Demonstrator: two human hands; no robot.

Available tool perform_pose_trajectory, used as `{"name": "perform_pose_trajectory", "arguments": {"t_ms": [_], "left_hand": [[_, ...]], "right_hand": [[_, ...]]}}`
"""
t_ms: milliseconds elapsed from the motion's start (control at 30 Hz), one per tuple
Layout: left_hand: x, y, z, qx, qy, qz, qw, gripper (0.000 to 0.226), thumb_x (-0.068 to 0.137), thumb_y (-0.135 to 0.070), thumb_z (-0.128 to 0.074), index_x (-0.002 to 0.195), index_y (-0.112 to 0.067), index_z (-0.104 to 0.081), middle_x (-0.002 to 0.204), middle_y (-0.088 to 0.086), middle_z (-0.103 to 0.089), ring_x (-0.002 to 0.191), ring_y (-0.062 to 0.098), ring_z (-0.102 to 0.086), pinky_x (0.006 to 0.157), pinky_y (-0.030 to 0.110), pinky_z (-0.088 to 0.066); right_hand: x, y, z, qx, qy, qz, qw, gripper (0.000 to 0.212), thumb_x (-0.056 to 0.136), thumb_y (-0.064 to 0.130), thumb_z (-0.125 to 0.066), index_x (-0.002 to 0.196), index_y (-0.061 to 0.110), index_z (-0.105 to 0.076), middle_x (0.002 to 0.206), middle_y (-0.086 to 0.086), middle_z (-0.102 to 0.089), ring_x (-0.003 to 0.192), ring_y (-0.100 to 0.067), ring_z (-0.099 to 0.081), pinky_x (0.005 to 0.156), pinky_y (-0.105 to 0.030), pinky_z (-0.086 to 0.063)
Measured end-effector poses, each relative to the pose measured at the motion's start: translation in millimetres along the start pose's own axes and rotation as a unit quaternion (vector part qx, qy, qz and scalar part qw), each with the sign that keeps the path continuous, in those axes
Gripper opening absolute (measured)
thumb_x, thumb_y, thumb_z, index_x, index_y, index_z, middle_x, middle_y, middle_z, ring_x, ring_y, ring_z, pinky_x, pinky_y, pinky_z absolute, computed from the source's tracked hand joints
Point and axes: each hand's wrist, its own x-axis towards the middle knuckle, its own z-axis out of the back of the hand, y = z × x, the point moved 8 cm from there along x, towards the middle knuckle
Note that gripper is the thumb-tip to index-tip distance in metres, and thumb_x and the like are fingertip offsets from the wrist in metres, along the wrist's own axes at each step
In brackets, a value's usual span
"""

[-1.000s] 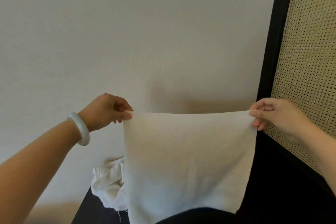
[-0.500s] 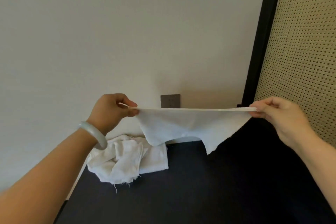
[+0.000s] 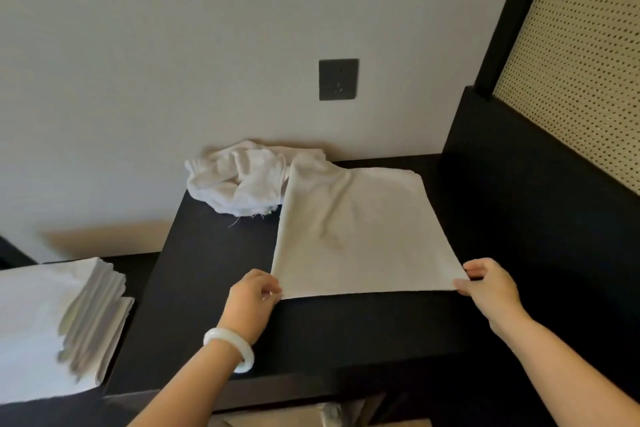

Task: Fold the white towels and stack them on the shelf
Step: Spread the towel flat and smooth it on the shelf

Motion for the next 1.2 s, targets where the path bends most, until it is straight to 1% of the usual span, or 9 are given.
{"name": "perform_pose_trajectory", "arguments": {"t_ms": [133,267,433,533,600,733,900,1067,1200], "left_hand": [[-23.1,5.9,-2.7,0.011,0.018,0.008,1.000,0.015,0.089,-0.015,-0.069,0.078,-0.025,-0.067,0.097,-0.009,-0.061,0.086,0.006,-0.060,0.073,0.007,-0.043],[-50.3,14.2,-6.1,0.027,0.071,0.013,0.997,0.017,0.088,-0.023,-0.070,0.073,-0.029,-0.067,0.094,-0.009,-0.060,0.081,0.007,-0.060,0.066,0.006,-0.043],[-44.8,-28.9,-7.0,0.196,-0.042,-0.104,0.974,0.029,0.098,-0.038,-0.050,0.112,-0.022,-0.070,0.120,-0.005,-0.059,0.112,0.016,-0.051,0.098,0.029,-0.043],[-19.9,-68.4,-67.0,0.263,0.023,-0.166,0.950,0.054,0.104,-0.042,-0.031,0.154,-0.023,-0.024,0.163,-0.002,-0.013,0.150,0.021,-0.009,0.120,0.035,-0.011],[-6.7,-68.5,-107.3,0.315,0.096,-0.157,0.931,0.060,0.105,-0.040,-0.020,0.156,-0.025,0.007,0.163,-0.002,0.017,0.148,0.023,0.022,0.119,0.046,0.010],[4.3,-17.0,-99.3,0.348,0.092,-0.062,0.931,0.065,0.098,-0.060,-0.006,0.148,-0.034,0.027,0.153,-0.009,0.036,0.145,0.023,0.030,0.116,0.055,0.014],[2.6,16.2,-63.9,0.384,0.042,0.021,0.922,0.079,0.086,-0.062,0.011,0.150,-0.019,0.025,0.160,0.004,0.026,0.149,0.029,0.019,0.119,0.051,0.012],[51.1,-51.0,-97.7,0.351,0.063,-0.105,0.928,0.064,0.100,-0.054,-0.006,0.152,-0.026,0.020,0.160,-0.002,0.027,0.142,0.021,0.033,0.116,0.048,0.020],[77.9,-42.5,-107.6,0.343,0.135,-0.061,0.928,0.065,0.098,-0.062,-0.012,0.151,-0.039,0.020,0.156,-0.010,0.033,0.144,0.022,0.032,0.116,0.056,0.016]], "right_hand": [[-12.8,-8.7,10.5,-0.046,0.022,-0.031,0.998,0.046,0.080,-0.005,-0.075,0.120,0.009,-0.057,0.095,-0.003,-0.057,0.081,-0.022,-0.065,0.065,-0.032,-0.053],[-35.7,-17.9,17.6,-0.152,0.100,-0.067,0.981,0.054,0.081,0.001,-0.076,0.129,0.007,-0.052,0.105,-0.011,-0.059,0.086,-0.025,-0.064,0.073,-0.036,-0.054],[-59.3,49.5,-12.6,-0.415,-0.025,0.198,0.888,0.051,0.092,0.034,-0.063,0.137,0.013,-0.049,0.138,-0.009,-0.045,0.121,-0.028,-0.046,0.097,-0.037,-0.042],[-91.8,85.9,-108.3,-0.333,0.070,0.350,0.873,0.057,0.102,0.030,-0.047,0.154,0.017,-0.028,0.163,-0.003,-0.020,0.150,-0.021,-0.017,0.121,-0.034,-0.013],[-101.8,84.6,-162.5,-0.366,0.122,0.400,0.831,0.057,0.107,0.030,-0.032,0.159,0.023,-0.008,0.167,0.002,0.000,0.153,-0.013,0.006,0.122,-0.032,0.008],[-57.2,43.9,-135.5,-0.415,0.094,0.325,0.845,0.063,0.100,0.057,-0.005,0.156,0.034,0.013,0.165,0.009,0.016,0.151,-0.012,0.018,0.121,-0.043,0.016],[-11.3,4.3,-58.6,-0.470,0.036,0.182,0.863,0.084,0.075,0.073,0.022,0.148,0.033,0.026,0.163,0.004,0.021,0.150,-0.022,0.019,0.119,-0.055,0.012],[-20.0,92.3,-133.6,-0.386,0.101,0.364,0.842,0.068,0.095,0.059,0.000,0.157,0.031,0.006,0.166,0.007,0.014,0.145,-0.006,0.026,0.117,-0.036,0.022],[-6.8,98.1,-165.6,-0.421,0.159,0.399,0.799,0.061,0.105,0.051,-0.017,0.157,0.033,0.010,0.165,0.007,0.016,0.150,-0.011,0.021,0.120,-0.038,0.019]]}}
